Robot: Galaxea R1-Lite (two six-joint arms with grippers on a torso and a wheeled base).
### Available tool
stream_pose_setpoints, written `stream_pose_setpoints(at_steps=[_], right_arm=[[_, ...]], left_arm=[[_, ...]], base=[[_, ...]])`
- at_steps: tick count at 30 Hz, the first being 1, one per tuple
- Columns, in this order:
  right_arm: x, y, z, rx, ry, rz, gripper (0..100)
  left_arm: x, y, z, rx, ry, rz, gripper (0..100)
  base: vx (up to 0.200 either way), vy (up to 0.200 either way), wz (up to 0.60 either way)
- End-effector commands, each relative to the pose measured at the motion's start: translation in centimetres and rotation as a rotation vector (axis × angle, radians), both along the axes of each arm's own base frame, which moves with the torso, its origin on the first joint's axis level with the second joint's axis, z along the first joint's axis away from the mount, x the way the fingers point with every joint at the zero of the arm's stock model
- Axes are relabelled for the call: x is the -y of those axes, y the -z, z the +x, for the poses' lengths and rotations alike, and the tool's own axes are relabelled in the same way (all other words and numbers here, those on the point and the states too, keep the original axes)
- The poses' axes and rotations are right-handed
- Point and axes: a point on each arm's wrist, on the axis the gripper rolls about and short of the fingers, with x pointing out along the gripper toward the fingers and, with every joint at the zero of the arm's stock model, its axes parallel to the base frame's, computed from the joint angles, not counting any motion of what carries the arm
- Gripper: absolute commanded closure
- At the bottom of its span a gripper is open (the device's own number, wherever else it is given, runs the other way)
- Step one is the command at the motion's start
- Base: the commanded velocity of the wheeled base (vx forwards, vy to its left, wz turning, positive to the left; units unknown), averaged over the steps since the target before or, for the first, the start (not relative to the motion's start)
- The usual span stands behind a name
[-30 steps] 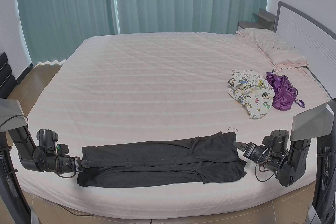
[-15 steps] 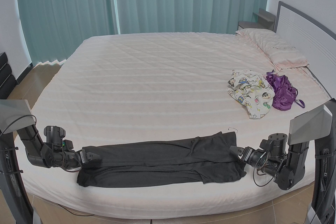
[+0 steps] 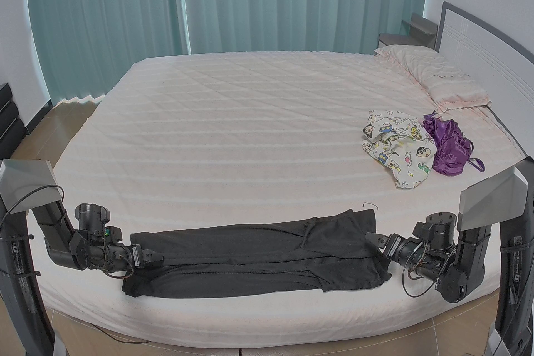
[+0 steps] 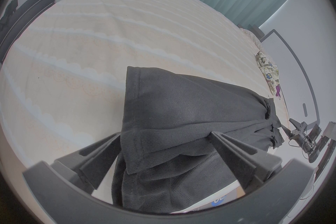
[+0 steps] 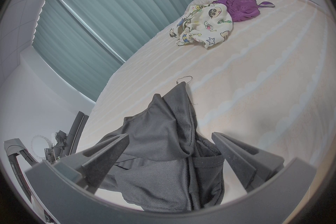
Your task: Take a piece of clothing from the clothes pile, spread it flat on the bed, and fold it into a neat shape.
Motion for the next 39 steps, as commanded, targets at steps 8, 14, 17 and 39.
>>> stream_pose_setpoints(at_steps=[8, 14, 17, 39], right_arm=[[0.1, 0.0, -0.3, -0.002, 0.000, 0.001, 0], [0.2, 0.1, -0.3, -0.003, 0.003, 0.001, 0], [0.3, 0.1, -0.2, -0.003, 0.006, 0.001, 0], [0.3, 0.2, -0.5, -0.012, 0.004, -0.002, 0]], left_arm=[[0.2, 0.0, -0.1, -0.007, -0.002, -0.006, 100], [-0.3, -1.3, -0.2, 0.020, -0.027, -0.011, 100], [-0.5, -1.9, -0.3, 0.026, -0.036, -0.011, 100], [-10.3, -7.4, -2.0, 0.047, -0.269, 0.034, 100]], base=[[0.000, 0.000, 0.00], [0.000, 0.000, 0.00], [0.000, 0.000, 0.00], [0.000, 0.000, 0.00]])
